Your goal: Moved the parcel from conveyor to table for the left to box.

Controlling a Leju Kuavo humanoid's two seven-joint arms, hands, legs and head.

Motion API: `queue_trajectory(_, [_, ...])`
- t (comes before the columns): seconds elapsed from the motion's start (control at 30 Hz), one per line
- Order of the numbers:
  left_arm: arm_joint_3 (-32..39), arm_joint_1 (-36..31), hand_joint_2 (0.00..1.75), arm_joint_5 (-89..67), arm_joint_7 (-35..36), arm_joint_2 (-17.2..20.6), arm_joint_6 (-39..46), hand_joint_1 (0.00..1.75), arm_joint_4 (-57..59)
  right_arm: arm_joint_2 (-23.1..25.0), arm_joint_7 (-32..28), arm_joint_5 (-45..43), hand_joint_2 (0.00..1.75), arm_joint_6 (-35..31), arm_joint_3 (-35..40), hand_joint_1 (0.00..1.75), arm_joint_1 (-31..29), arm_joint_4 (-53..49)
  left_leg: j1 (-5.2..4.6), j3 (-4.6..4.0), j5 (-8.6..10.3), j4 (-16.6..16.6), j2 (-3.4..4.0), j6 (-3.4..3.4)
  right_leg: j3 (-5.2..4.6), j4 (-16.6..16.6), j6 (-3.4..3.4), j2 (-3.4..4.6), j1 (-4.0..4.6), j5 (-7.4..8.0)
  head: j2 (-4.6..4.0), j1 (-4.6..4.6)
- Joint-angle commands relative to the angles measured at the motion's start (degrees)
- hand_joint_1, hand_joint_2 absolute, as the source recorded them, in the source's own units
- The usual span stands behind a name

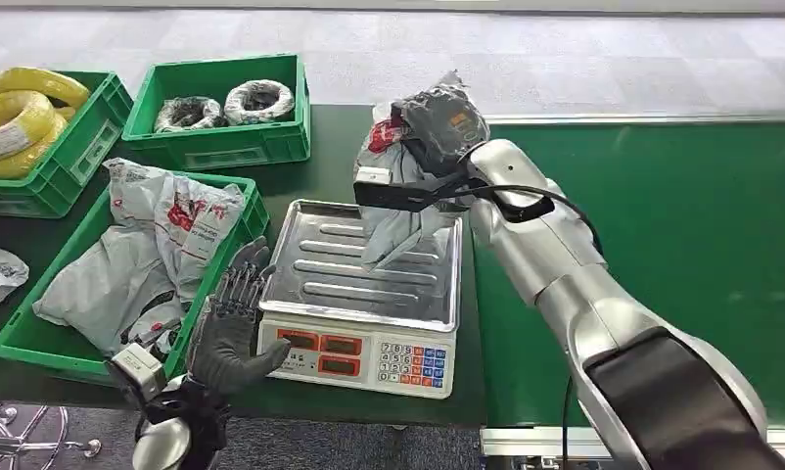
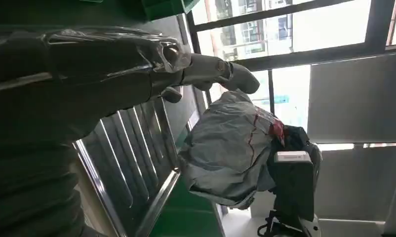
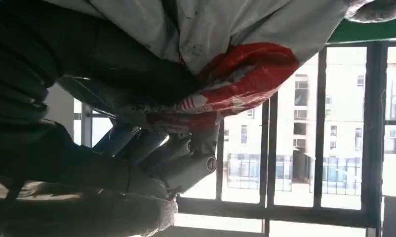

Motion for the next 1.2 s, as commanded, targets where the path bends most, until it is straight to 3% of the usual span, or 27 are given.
queue_trajectory(0.03, [-0.2,-1.4,1.75,0.1,0.3,0.7,-0.3,0.0,4.0,0.5,-0.4,-0.8,1.75,0.1,3.3,1.75,-0.9,-0.2,-0.03,0.01,0.01,0.0,0.0,0.01,0.0,0.0,-0.03,-0.04,-0.02,-0.01,0.0,0.0])
queue_trajectory(0.1, [0.1,-1.5,1.75,0.2,0.2,0.6,-0.2,0.0,3.9,0.7,-0.6,-2.0,1.75,0.7,3.6,1.75,0.5,-1.0,-0.02,0.03,0.01,0.0,0.0,0.02,0.03,0.0,-0.03,-0.04,-0.01,-0.01,0.0,0.0])
queue_trajectory(0.13, [0.3,-1.4,1.75,0.2,0.2,0.6,-0.2,0.0,3.7,0.5,-0.1,-1.4,1.75,-0.5,4.4,0.0,0.9,-1.6,-0.02,0.02,0.01,0.0,-0.01,0.02,0.03,0.0,-0.02,-0.05,-0.01,0.0,0.0,0.0])
queue_trajectory(0.6, [1.6,-0.6,1.75,0.6,-0.2,1.6,1.1,0.0,3.0,1.0,-1.5,-3.8,1.75,-1.0,5.0,0.0,1.7,-4.1,0.0,0.08,0.0,-0.1,0.04,0.01,0.08,0.0,-0.07,-0.01,0.02,0.0,0.0,0.0])
queue_trajectory(1.07, [0.3,3.6,1.75,2.5,-0.2,3.4,4.2,0.0,-0.4,-2.6,0.4,-10.9,1.75,-3.0,-3.2,0.0,-3.7,-8.4,-0.02,-0.11,-0.03,0.1,-0.03,0.02,-0.09,0.1,-0.03,-0.07,0.0,-0.04,0.0,0.0])
queue_trajectory(1.1, [0.2,3.7,1.75,2.7,-0.2,3.7,4.3,0.0,-0.6,-2.7,0.2,-12.6,1.75,-1.3,-4.7,0.0,-3.9,-9.0,-0.02,-0.08,-0.03,0.1,-0.02,0.03,-0.06,0.1,-0.05,-0.07,0.0,-0.05,0.0,0.0])
queue_trajectory(1.2, [0.8,3.3,1.75,3.2,-0.2,4.1,3.6,0.0,-0.5,-1.6,-0.2,-22.8,1.75,17.5,-9.1,0.0,-6.0,-5.8,-0.04,-0.14,0.0,0.1,-0.06,0.01,-0.13,0.1,-0.02,-0.09,-0.03,-0.03,0.0,0.0])
